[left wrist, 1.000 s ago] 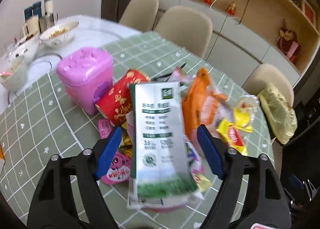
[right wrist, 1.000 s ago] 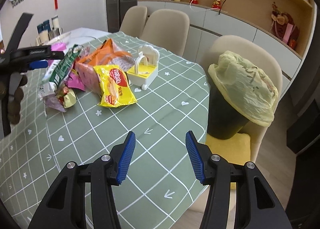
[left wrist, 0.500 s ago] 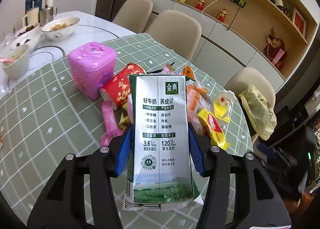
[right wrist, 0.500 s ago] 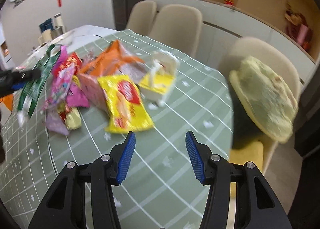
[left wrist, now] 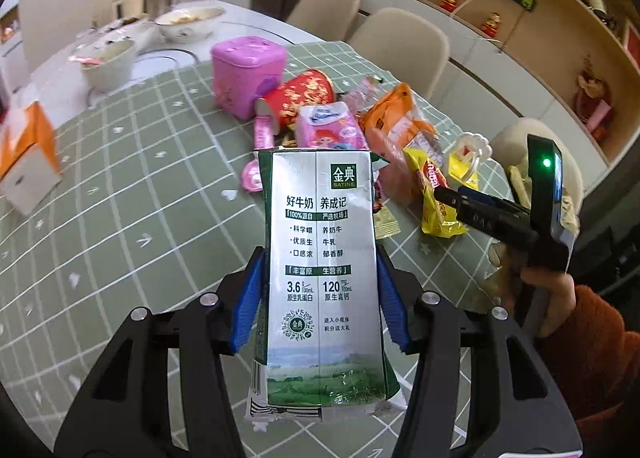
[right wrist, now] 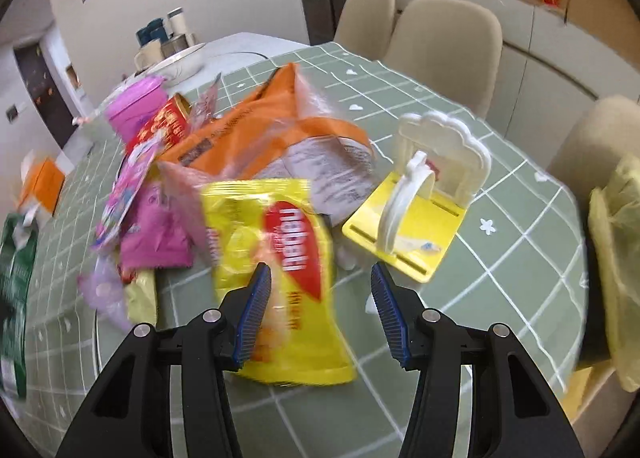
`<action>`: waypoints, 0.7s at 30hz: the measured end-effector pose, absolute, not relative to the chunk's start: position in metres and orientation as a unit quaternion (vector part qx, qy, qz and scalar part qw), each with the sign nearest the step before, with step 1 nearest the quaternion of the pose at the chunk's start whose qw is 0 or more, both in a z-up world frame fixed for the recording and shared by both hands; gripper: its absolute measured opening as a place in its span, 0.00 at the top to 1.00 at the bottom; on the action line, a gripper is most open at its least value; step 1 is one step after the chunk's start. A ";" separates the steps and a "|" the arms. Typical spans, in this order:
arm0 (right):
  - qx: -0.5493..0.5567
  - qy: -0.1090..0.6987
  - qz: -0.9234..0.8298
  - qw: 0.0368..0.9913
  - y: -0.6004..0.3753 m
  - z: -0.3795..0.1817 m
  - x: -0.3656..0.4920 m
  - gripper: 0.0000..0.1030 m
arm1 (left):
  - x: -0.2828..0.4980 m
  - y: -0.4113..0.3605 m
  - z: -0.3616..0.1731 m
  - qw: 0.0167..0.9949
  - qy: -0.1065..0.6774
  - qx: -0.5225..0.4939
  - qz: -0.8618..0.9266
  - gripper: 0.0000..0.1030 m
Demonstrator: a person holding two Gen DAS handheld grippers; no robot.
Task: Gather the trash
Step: 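Carry the milk carton and wafer packet to the bin and release both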
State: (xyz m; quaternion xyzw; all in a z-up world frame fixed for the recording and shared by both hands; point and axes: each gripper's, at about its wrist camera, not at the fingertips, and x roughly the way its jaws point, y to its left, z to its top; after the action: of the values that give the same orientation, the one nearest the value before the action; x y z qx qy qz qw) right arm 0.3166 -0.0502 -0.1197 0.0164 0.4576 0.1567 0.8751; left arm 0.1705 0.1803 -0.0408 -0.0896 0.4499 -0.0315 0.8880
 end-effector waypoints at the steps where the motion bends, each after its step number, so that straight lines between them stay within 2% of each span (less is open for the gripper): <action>1: 0.018 0.462 0.165 0.871 -0.050 -0.121 0.319 0.71 | 0.168 0.180 -0.040 0.889 0.449 -0.089 -0.023 0.51; 2: 0.013 0.467 0.178 0.866 -0.048 -0.122 0.321 0.79 | 0.165 0.178 -0.039 0.889 0.449 -0.092 -0.011 0.51; 4: 0.007 0.465 0.195 0.863 -0.045 -0.115 0.316 0.88 | 0.160 0.177 -0.037 0.888 0.448 -0.102 0.002 0.51; 7: 0.009 0.453 0.224 0.863 -0.050 -0.096 0.303 0.94 | 0.154 0.167 -0.030 0.892 0.441 -0.100 0.007 0.51; 14: 0.012 0.425 0.237 0.874 -0.085 -0.050 0.272 0.95 | 0.163 0.142 -0.012 0.902 0.417 -0.114 0.004 0.51; 21: 0.035 0.408 0.205 0.889 -0.134 -0.028 0.248 0.95 | 0.175 0.105 -0.002 0.909 0.403 -0.099 -0.036 0.51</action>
State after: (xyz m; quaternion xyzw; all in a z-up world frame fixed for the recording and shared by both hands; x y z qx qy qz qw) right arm 0.2479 -0.1338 -0.0278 0.0347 0.4076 0.2049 0.8892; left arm 0.1747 0.1047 -0.0018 -0.0988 0.4029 -0.0356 0.9092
